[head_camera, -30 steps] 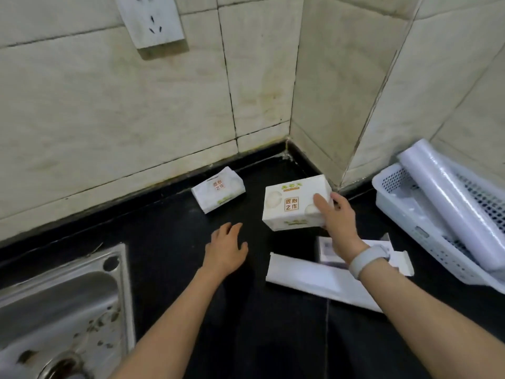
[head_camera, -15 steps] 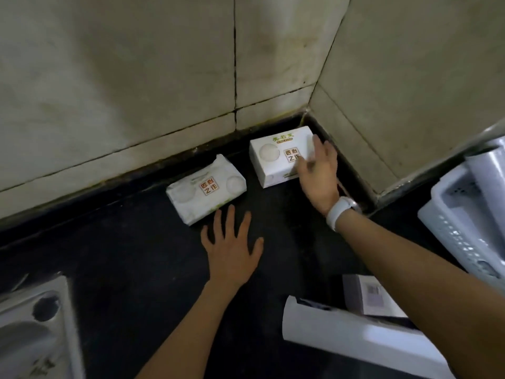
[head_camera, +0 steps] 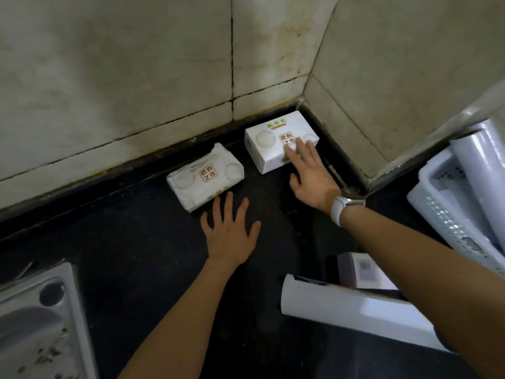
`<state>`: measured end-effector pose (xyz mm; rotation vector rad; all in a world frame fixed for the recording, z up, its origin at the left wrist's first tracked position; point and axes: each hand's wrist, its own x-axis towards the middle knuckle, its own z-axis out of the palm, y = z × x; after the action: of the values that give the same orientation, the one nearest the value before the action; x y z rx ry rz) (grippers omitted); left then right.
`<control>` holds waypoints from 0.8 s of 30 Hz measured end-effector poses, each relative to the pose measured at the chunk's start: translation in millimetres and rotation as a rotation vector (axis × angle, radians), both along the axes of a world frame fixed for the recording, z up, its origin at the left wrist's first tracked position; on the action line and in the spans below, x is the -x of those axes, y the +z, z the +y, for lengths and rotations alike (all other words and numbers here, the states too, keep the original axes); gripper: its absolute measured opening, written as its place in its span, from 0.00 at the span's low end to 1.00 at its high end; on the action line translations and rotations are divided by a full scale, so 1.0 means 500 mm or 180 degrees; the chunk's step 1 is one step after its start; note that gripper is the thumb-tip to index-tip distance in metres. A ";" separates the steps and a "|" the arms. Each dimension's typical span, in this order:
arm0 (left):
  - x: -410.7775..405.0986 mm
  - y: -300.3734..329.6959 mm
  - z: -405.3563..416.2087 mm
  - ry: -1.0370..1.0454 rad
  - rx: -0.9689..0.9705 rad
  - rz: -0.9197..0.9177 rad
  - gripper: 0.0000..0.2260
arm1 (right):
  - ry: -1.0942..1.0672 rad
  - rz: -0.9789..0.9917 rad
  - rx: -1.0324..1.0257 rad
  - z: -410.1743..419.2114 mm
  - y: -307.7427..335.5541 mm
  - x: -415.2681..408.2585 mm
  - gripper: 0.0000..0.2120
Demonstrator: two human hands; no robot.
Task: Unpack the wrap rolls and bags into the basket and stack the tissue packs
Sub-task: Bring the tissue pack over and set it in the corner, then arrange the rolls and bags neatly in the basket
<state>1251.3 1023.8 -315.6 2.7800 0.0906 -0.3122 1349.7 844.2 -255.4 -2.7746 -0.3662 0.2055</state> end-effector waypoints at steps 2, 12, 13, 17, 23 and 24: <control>-0.003 0.015 -0.002 -0.0049 -0.0168 0.0116 0.27 | -0.0178 -0.0004 -0.0320 -0.014 0.009 0.054 0.26; 0.004 0.185 -0.224 -0.0827 0.0080 -0.0257 0.16 | -0.0971 0.0174 -0.0817 -0.270 0.122 0.312 0.15; 0.004 0.202 -0.267 -0.1012 0.0194 -0.0367 0.15 | -0.1063 0.0136 -0.0788 -0.306 0.134 0.328 0.15; -0.002 0.248 -0.441 -0.1631 0.0557 -0.0623 0.16 | -0.1612 -0.0168 -0.0811 -0.449 0.166 0.367 0.14; -0.024 0.229 -0.636 -0.2199 0.0270 -0.0587 0.22 | -0.2115 -0.0356 -0.0562 -0.638 0.144 0.354 0.15; -0.028 0.216 -0.655 -0.2211 0.0141 -0.0534 0.23 | -0.2122 -0.0299 -0.0432 -0.661 0.132 0.346 0.16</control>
<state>1265.2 696.5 -207.5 2.6856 -0.9192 -0.2338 1176.9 513.8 -189.3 -2.6064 0.5063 -0.1094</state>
